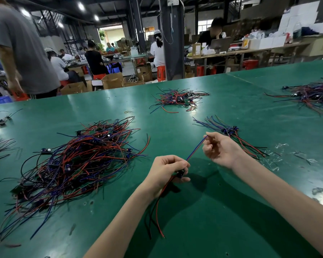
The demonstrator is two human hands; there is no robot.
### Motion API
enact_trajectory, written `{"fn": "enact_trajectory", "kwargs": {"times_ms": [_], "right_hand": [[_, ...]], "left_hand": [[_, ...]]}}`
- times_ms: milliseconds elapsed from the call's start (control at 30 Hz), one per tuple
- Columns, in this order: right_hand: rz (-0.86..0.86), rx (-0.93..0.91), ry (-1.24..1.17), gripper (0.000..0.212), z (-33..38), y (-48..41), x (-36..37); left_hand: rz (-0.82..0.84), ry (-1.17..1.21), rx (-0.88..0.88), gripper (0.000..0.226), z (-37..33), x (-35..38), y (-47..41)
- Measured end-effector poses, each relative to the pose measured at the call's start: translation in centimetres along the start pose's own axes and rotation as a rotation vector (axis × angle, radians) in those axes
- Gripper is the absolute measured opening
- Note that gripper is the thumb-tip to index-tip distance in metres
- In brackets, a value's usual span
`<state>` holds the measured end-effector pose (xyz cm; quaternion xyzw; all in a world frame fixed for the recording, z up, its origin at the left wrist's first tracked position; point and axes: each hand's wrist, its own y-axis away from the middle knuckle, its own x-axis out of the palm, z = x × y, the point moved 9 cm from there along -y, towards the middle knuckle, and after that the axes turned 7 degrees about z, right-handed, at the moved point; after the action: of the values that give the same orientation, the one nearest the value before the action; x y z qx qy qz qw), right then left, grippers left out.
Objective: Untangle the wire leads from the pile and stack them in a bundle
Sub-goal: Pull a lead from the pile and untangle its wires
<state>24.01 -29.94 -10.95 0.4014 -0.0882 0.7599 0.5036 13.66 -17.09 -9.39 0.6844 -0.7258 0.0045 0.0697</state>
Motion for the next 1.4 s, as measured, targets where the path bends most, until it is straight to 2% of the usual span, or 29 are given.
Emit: {"fn": "enact_trajectory", "kwargs": {"times_ms": [67,100,233,333,433,533,733,900,1000,1133,1267,1400], "right_hand": [[-0.029,-0.056,0.088,0.027,0.5,0.0,-0.3],[-0.058,-0.142,0.213,0.026,1.3,0.0,-0.7],[-0.087,-0.628,0.925,0.02,5.0,1.5,0.9],[-0.056,-0.858,1.316,0.017,5.2,2.7,2.9],[-0.027,-1.035,1.514,0.017,4.9,3.8,4.4],[-0.056,-1.042,1.458,0.018,5.1,4.0,4.2],[-0.105,-0.687,0.977,0.021,5.5,1.9,0.8],[-0.068,-0.551,0.685,0.022,4.6,1.1,0.1],[-0.061,-0.517,0.647,0.023,4.5,0.9,0.1],[-0.069,-0.568,0.783,0.022,4.8,1.2,0.2],[-0.112,-0.912,1.356,0.024,5.5,3.4,3.0],[-0.038,-1.195,1.694,0.022,4.1,5.3,5.8]], "left_hand": [[0.006,-0.005,-0.005,0.018,0.1,0.1,0.1],[0.012,0.003,-0.008,0.016,0.1,0.2,0.1],[0.049,0.083,-0.014,0.012,0.2,0.8,0.3],[0.086,0.121,-0.01,0.019,0.0,1.3,0.5],[0.113,0.129,-0.014,0.021,-0.1,1.4,0.6],[0.141,0.126,-0.026,0.019,-0.2,1.5,0.8],[0.155,0.097,-0.029,0.016,-0.1,1.4,0.8],[0.156,0.094,-0.034,0.023,0.0,1.5,0.8],[0.152,0.095,-0.033,0.022,0.0,1.4,0.9],[0.156,0.084,-0.033,0.02,-0.1,1.5,1.0],[0.166,0.089,-0.034,0.02,-0.1,1.9,1.1],[0.173,0.116,-0.04,0.021,-0.1,2.0,1.2]]}}
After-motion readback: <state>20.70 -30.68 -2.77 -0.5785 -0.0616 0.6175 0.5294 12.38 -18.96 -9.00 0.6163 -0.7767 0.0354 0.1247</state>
